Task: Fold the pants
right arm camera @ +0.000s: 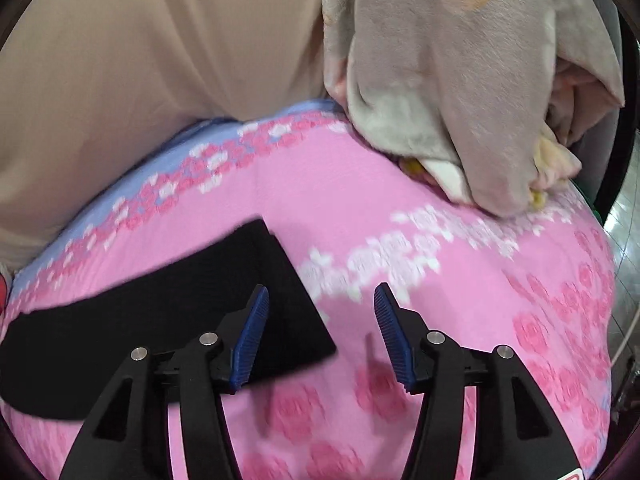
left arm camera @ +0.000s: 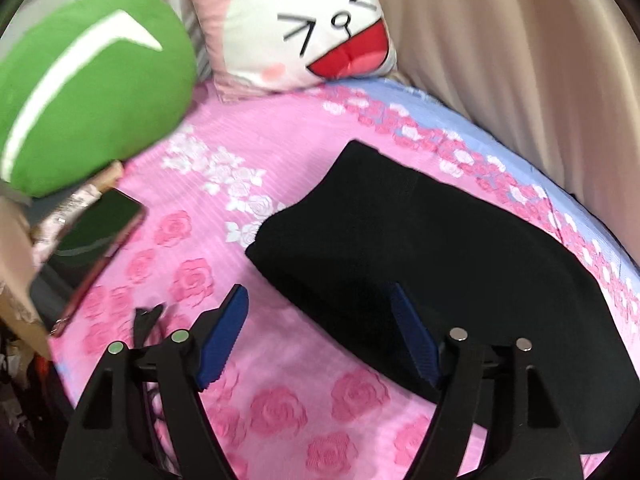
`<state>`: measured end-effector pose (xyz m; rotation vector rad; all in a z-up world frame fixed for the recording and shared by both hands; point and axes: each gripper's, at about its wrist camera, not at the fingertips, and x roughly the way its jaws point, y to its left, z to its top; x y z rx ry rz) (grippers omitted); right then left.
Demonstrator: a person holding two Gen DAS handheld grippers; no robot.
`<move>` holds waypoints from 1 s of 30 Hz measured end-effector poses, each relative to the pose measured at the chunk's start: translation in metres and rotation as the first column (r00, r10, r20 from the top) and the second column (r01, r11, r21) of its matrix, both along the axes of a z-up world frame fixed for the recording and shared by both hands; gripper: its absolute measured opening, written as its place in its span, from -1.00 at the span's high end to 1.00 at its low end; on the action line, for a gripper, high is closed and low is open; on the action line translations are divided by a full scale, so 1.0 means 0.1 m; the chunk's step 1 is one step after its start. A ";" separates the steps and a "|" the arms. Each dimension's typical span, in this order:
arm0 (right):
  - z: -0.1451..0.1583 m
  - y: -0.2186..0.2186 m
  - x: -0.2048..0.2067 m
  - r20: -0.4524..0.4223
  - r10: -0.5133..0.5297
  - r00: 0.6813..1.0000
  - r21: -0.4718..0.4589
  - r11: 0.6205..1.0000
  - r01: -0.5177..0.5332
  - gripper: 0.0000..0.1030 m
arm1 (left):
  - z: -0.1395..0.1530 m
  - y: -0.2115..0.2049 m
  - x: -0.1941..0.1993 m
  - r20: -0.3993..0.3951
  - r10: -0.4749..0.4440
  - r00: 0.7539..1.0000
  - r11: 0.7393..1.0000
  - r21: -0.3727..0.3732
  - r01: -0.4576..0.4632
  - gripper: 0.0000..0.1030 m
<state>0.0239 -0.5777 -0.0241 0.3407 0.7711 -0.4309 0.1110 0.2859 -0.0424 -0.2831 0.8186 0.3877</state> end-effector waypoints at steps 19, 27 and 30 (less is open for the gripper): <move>0.35 0.77 0.25 0.179 0.156 0.972 0.174 0.967 -0.187 0.66 | 0.03 -1.50 0.03 0.021 -0.317 0.948 0.948 -0.033 0.318 -0.62; 0.61 3.25 1.06 0.210 0.648 0.732 0.121 0.726 -0.677 0.27 | -0.13 -1.27 0.02 0.033 -0.304 0.952 0.945 -0.119 0.306 -0.62; -0.01 4.01 1.32 0.031 0.763 0.645 0.173 0.632 -0.756 0.14 | -0.12 -1.04 -0.03 0.041 -0.279 0.959 0.950 -0.132 0.283 -0.62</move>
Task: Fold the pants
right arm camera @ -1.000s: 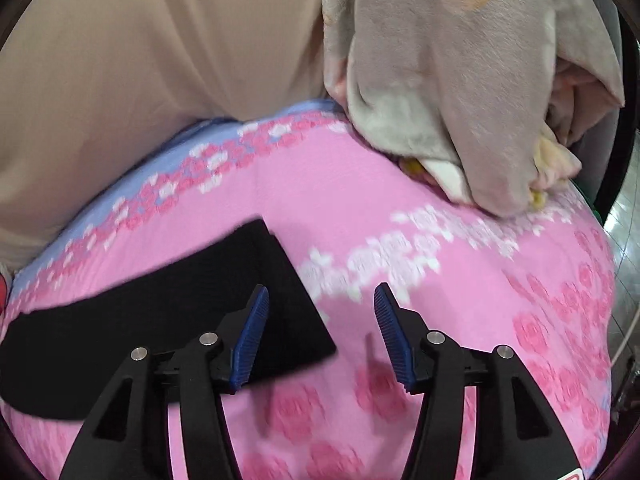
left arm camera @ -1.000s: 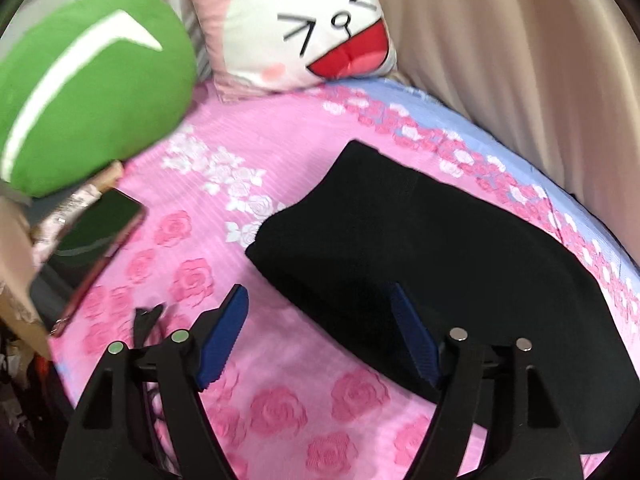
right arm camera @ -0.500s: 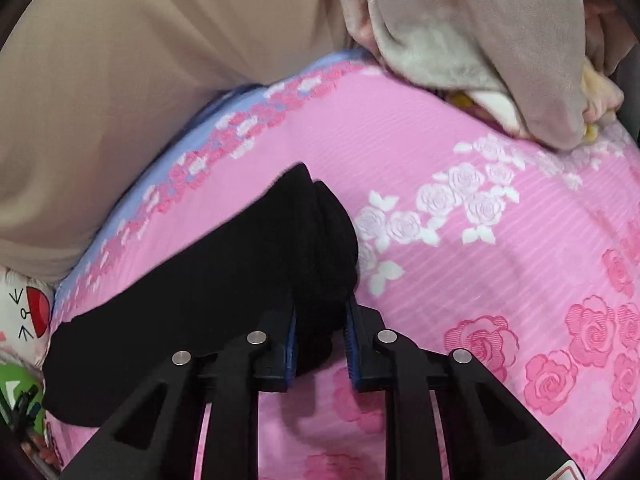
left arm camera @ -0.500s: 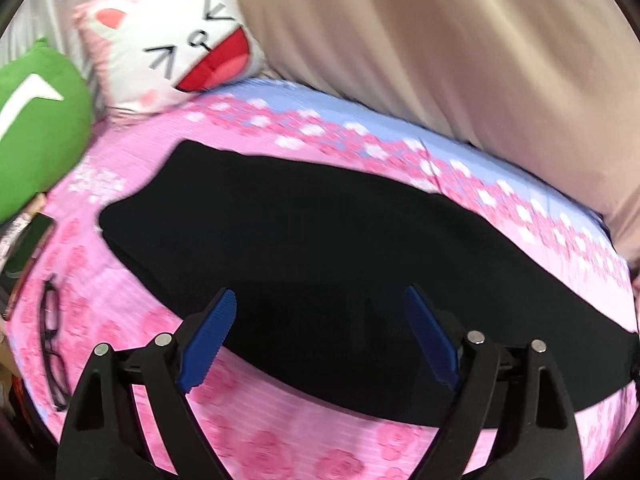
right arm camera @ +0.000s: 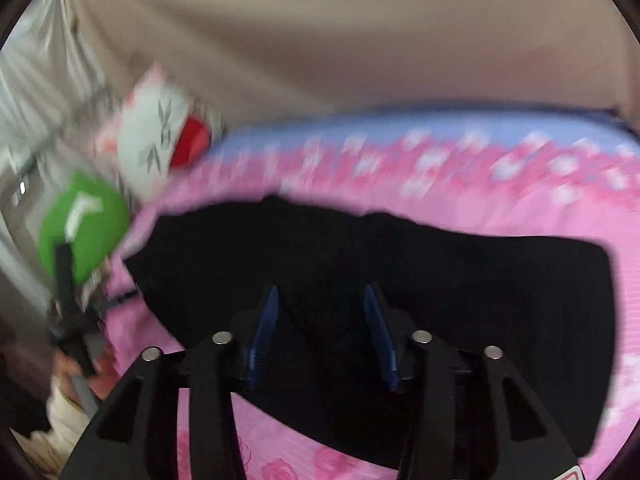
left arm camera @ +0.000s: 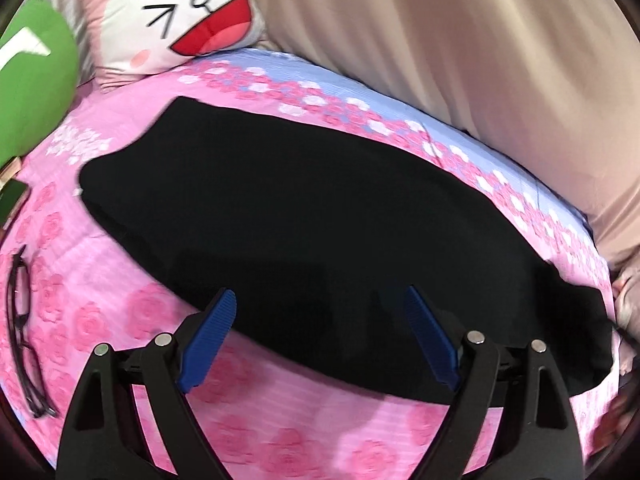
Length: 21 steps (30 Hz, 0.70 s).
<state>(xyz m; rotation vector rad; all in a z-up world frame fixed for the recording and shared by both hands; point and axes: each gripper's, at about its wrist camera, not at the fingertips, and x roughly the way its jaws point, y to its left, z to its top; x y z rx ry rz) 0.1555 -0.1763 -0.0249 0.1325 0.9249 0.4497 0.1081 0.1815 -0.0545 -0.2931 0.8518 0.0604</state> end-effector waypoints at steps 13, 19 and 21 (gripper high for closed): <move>0.04 -1.85 -0.65 -0.017 -0.494 0.869 -0.028 0.869 0.494 -0.67 | -0.17 1.30 0.13 -0.065 0.188 0.980 0.966 -0.166 -0.196 -0.72; -0.36 -1.62 -0.50 -0.068 -0.459 0.886 0.023 0.887 0.462 -0.71 | -0.19 1.25 0.31 -0.066 0.204 0.977 0.967 -0.144 -0.212 -0.79; -0.35 -1.46 -0.49 -0.043 -0.444 0.895 0.011 0.895 0.445 -0.08 | -0.19 1.23 0.33 -0.070 0.214 0.974 0.965 -0.138 -0.222 -0.79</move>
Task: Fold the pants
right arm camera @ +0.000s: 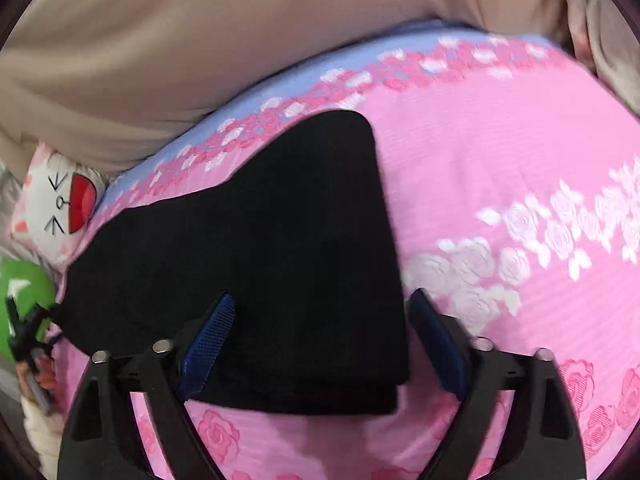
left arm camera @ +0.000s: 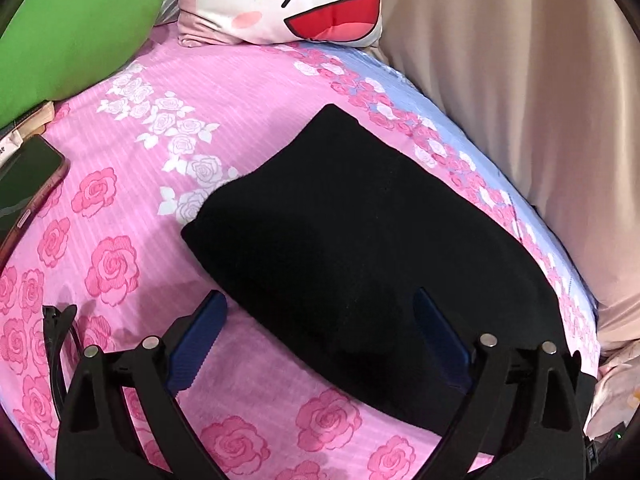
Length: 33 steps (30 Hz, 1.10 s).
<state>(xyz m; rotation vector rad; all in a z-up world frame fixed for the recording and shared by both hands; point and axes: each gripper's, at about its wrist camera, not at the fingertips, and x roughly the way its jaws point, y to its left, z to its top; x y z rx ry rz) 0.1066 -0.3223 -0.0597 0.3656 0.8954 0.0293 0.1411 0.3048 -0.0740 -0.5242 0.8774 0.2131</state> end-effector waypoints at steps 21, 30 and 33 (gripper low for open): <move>0.42 -0.73 -0.87 0.049 -0.095 0.994 -0.018 0.995 0.096 0.66 | 0.15 -0.71 -0.12 -0.023 -0.069 0.997 0.998 0.005 0.069 0.32; 0.28 -1.34 -1.52 -0.013 -0.319 0.948 -0.141 0.939 0.314 0.03 | 0.08 -1.34 -0.40 -0.019 -0.066 0.998 0.997 0.049 0.067 -0.16; 0.74 -0.99 -1.75 0.180 -0.294 0.939 -0.243 0.911 0.332 -0.25 | 0.15 -1.20 -0.45 0.000 0.003 1.000 0.999 0.035 -0.003 -0.29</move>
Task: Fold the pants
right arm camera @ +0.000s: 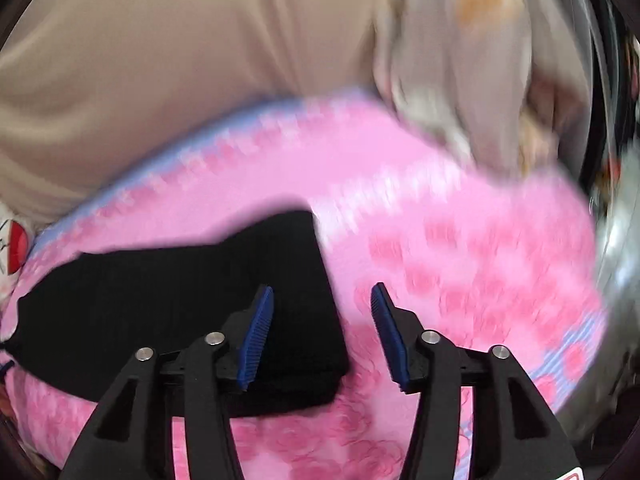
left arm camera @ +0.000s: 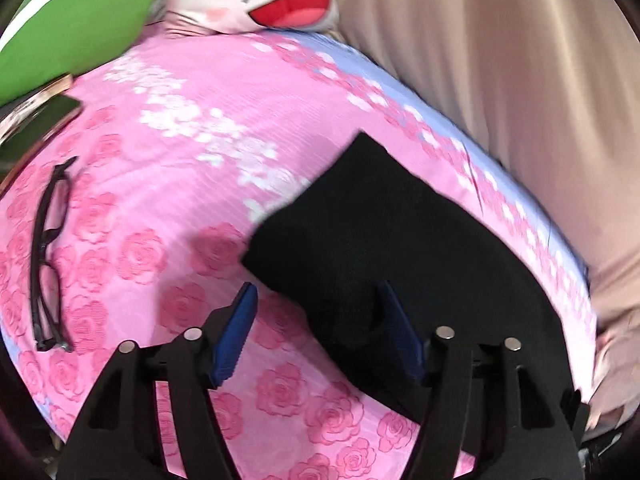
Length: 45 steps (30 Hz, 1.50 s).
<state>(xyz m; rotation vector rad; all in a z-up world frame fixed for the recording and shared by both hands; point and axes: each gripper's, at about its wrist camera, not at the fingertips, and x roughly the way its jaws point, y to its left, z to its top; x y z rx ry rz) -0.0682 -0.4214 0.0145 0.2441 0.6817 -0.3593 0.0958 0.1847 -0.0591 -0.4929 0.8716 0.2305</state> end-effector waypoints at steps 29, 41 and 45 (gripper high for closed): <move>-0.39 2.07 1.06 -0.083 0.498 0.863 0.093 0.866 -0.491 0.03 | -0.14 -0.16 0.43 -0.033 -0.004 0.999 1.000 0.009 0.005 -0.84; -0.04 0.62 0.33 -0.029 0.135 0.990 0.036 0.990 -0.134 -0.38 | 0.61 -0.92 0.29 0.143 -0.172 0.975 0.985 0.044 0.168 0.65; -0.28 0.25 0.31 -0.108 0.058 0.992 0.056 0.997 -0.053 -0.55 | 0.62 -0.99 0.30 0.132 -0.166 0.977 0.986 0.052 0.161 0.65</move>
